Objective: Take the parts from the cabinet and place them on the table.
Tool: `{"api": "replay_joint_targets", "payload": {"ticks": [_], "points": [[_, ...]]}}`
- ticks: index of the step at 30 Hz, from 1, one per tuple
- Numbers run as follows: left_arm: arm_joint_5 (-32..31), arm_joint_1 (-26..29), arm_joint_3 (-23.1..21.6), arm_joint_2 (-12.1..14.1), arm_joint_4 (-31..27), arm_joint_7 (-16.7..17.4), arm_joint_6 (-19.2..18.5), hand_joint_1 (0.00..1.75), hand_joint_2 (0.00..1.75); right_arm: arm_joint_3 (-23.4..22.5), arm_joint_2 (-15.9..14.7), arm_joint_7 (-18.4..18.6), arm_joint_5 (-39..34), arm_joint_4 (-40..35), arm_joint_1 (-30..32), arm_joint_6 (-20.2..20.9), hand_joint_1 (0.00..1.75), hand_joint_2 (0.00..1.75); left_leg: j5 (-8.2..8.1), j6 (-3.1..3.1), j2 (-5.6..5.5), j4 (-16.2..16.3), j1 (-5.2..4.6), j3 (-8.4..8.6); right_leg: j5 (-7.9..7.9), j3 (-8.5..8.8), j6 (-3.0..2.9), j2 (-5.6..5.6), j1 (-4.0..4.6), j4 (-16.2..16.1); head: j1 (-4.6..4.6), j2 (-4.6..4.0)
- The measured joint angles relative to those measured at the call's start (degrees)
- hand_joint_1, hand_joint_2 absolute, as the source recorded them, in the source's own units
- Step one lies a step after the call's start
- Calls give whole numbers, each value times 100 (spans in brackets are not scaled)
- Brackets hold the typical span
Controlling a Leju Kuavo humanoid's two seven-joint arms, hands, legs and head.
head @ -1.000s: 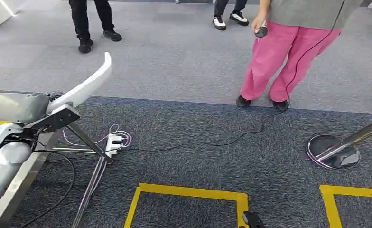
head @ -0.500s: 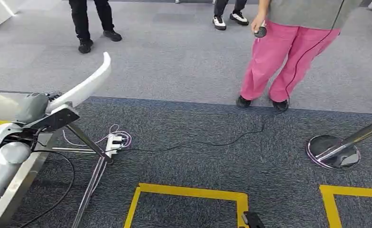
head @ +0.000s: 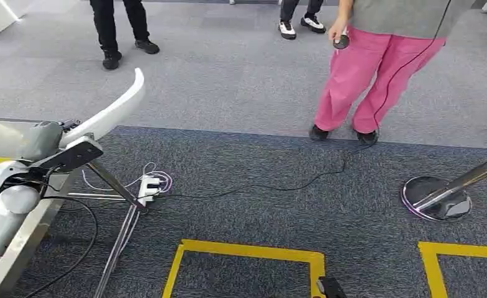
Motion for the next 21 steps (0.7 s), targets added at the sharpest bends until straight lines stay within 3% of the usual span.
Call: {"api": "replay_joint_targets", "payload": {"ticks": [8,11,16,18,20,21], "points": [[-2,5,0,37,-7,-28,24,175,175,0,0,9,52,0,7,17,0,0,0,0,0,0,0,0,0,0,0,0,0,0,-2,0],[-2,9,4,72,-17,-37,35,175,175,0,0,9,151,0,19,2,0,0,-16,26,-1,31,-9,-9,7,1,18,-1,-14,-5,-4,0],[9,19,15,96,-17,-79,50,175,175,0,0,30,243,0,22,-15,0,0,-37,70,-1,73,-22,-36,9,2,70,-2,-25,-6,-2,0],[35,25,24,129,-37,-98,61,175,175,0,0,33,251,0,15,-22,0,0,-19,114,-19,44,-40,-48,28,23,119,-29,-38,-46,-9,0],[44,36,42,140,-77,-105,83,175,175,0,0,35,256,0,14,-33,0,0,70,167,-41,-141,10,83,-63,-31,159,-24,-35,19,13,-2],[46,23,46,142,-81,-114,98,175,175,0,0,37,256,0,12,-44,0,0,91,202,-61,-153,18,91,-255,-157,172,-16,-38,318,18,0]]}}
